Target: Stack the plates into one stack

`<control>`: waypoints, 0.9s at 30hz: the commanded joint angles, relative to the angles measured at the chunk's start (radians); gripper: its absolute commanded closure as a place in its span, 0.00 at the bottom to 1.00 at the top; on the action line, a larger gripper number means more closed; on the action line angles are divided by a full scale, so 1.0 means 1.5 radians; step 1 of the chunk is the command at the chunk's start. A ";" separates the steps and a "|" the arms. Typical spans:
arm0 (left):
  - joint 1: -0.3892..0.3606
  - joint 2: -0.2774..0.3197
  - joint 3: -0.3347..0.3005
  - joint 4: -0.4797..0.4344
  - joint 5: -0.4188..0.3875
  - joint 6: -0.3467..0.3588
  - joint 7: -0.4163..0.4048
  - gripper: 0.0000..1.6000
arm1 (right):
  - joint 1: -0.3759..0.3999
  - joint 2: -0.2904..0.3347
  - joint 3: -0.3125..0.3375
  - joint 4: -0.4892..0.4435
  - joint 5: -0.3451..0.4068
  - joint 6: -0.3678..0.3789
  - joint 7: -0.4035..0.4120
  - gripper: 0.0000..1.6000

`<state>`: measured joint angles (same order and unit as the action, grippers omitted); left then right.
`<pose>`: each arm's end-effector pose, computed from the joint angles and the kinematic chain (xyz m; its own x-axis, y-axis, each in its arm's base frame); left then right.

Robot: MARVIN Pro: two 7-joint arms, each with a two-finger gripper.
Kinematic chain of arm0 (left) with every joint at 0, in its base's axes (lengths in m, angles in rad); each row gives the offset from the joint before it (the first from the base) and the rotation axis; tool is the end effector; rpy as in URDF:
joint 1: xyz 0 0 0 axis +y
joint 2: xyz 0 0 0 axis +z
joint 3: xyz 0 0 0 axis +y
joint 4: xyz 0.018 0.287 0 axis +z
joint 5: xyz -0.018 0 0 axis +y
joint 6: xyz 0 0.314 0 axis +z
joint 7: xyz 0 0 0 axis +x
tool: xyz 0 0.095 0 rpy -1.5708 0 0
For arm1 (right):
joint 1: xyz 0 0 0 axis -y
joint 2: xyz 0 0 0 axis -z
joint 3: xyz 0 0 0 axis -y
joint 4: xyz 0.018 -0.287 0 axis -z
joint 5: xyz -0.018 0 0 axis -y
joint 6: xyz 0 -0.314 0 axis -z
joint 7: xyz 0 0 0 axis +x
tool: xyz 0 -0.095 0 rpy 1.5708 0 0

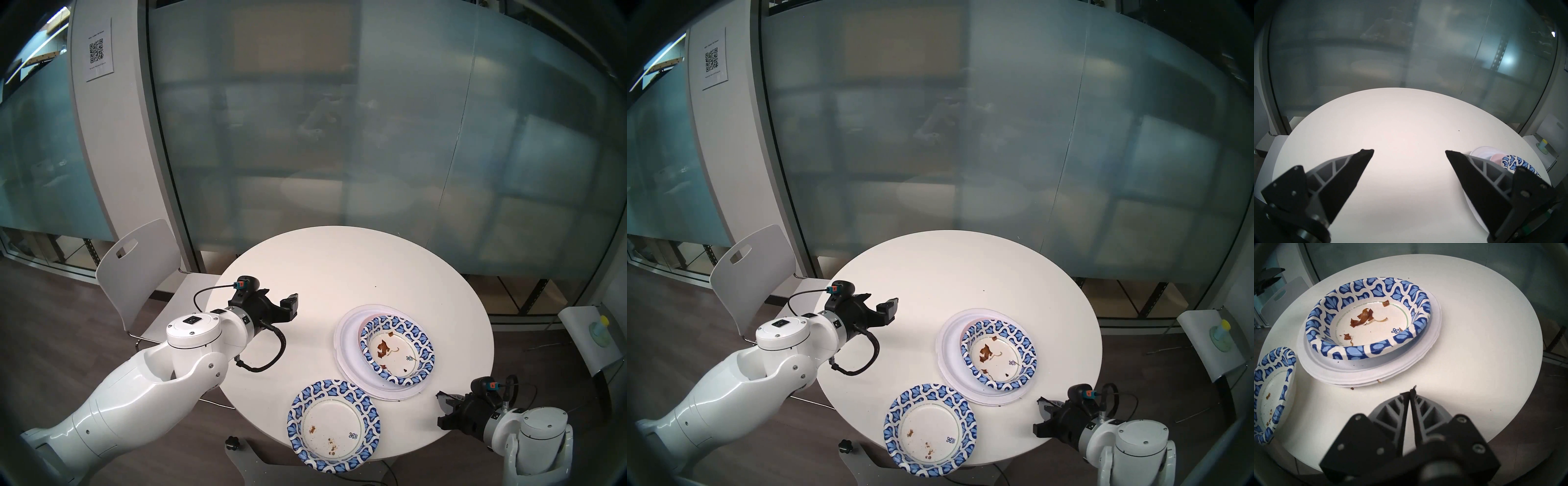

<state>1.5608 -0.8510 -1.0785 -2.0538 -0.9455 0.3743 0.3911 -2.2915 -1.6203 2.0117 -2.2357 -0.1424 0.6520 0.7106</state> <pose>0.3520 -0.0384 -0.2453 0.4100 0.0449 0.9110 -0.3075 -0.9335 0.1844 0.1800 -0.0952 -0.3150 0.6891 0.0561 0.7225 0.1693 -0.9819 -0.0852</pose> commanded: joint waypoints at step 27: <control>0.046 0.061 -0.095 -0.021 -0.056 -0.031 -0.001 0.00 | 0.160 0.038 -0.072 0.094 -0.008 0.003 -0.016 0.66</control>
<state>1.6178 -0.7911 -1.1737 -2.0632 -1.0193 0.3473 0.3980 -2.1089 -1.5587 1.9219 -2.0963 -0.1627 0.6718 0.6916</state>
